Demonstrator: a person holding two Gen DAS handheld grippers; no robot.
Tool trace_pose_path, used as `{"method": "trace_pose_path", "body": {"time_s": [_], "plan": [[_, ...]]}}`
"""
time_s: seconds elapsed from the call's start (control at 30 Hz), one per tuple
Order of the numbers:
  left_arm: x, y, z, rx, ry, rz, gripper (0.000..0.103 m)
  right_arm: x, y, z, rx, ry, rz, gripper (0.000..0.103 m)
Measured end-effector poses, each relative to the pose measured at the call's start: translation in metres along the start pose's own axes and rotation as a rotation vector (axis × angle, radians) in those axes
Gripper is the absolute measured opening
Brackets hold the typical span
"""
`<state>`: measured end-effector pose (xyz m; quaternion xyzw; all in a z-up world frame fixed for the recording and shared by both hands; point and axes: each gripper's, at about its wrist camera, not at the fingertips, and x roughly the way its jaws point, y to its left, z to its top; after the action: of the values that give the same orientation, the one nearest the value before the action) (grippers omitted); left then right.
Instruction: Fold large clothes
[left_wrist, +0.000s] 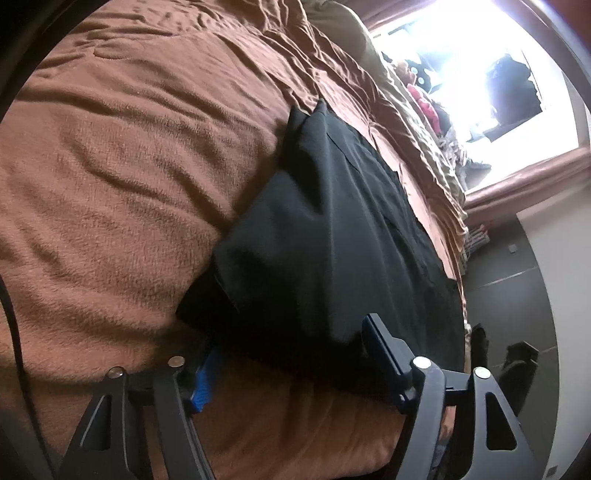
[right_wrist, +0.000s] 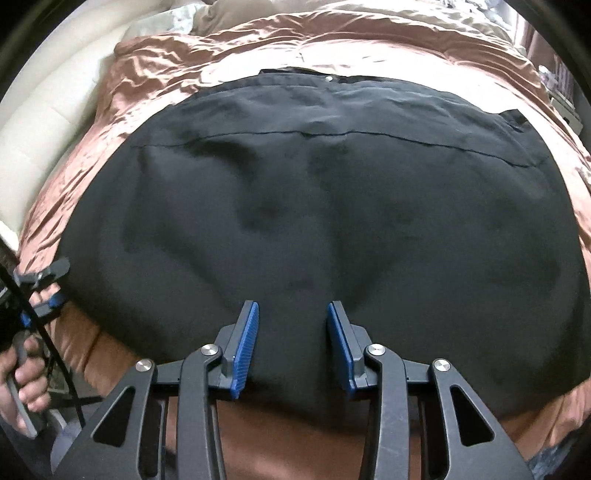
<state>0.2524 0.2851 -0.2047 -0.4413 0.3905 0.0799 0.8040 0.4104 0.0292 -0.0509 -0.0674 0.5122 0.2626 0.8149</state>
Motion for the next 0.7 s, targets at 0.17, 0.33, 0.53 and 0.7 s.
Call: {"method": "trace_pose_path", "body": {"time_s": [0.17, 0.33, 0.53, 0.7], "plan": [[0.004, 0.001, 0.005, -0.033, -0.031, -0.004, 0.062, 0.028, -0.004, 0.024, 0.036, -0.01, -0.021, 0.032], [0.002, 0.004, 0.007, -0.092, -0.082, -0.003, 0.049, 0.046, -0.007, 0.054, 0.072, -0.031, -0.071, 0.017], [-0.003, 0.001, 0.002, -0.129, -0.14, 0.026, 0.041, 0.068, -0.013, 0.09, 0.174, -0.078, -0.058, 0.016], [-0.004, -0.001, 0.0, -0.168, -0.16, 0.047, 0.04, 0.087, -0.023, 0.115, 0.213, -0.093, -0.041, 0.016]]}}
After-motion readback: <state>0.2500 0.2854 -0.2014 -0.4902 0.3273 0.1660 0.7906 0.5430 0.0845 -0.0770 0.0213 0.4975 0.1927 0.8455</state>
